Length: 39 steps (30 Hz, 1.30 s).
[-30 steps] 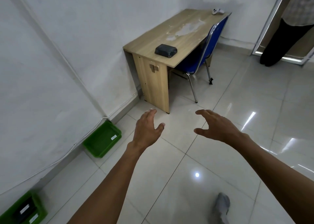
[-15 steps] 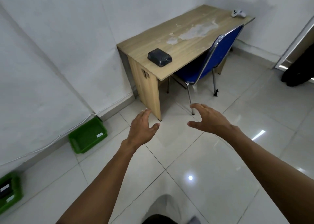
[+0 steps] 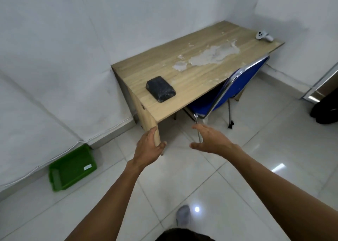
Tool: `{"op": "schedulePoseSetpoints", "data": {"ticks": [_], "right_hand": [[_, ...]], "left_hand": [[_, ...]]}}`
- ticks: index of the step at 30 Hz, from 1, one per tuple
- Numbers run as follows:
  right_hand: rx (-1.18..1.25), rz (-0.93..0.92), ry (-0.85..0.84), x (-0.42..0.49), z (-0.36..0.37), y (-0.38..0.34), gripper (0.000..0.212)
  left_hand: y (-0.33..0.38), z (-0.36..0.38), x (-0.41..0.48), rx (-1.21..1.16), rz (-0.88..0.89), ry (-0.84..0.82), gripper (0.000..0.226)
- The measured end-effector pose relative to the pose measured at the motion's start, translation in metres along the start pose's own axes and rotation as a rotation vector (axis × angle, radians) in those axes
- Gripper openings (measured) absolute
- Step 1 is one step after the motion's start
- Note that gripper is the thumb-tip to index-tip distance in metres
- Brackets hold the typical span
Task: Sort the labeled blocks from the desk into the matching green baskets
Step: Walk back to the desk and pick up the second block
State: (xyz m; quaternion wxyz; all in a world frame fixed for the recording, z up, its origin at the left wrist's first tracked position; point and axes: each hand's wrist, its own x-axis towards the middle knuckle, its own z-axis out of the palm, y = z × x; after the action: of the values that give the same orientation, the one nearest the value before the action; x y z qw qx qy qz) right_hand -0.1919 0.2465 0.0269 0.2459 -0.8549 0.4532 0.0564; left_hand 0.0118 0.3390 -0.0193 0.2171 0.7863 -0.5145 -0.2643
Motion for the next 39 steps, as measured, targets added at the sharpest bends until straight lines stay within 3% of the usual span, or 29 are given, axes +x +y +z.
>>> {"op": "schedulePoseSetpoints", "data": {"ticks": [8,19,24,39], "right_hand": [[0.039,-0.045,-0.054,0.116,-0.051,0.047,0.074],[0.231,-0.21,-0.256,0.249,-0.093,0.108,0.07],[0.311,-0.222,-0.324,0.299,-0.105,0.112,0.069],[0.376,-0.067,-0.358,0.413,-0.067,0.085,0.071]], "left_hand": [[0.038,0.0,0.106,-0.018,-0.068,0.064,0.069],[0.092,0.02,0.198,-0.161,-0.398,0.198,0.068],[0.105,0.017,0.228,-0.168,-0.459,0.286,0.064],[0.032,0.006,0.338,-0.293,-0.512,0.24,0.059]]}}
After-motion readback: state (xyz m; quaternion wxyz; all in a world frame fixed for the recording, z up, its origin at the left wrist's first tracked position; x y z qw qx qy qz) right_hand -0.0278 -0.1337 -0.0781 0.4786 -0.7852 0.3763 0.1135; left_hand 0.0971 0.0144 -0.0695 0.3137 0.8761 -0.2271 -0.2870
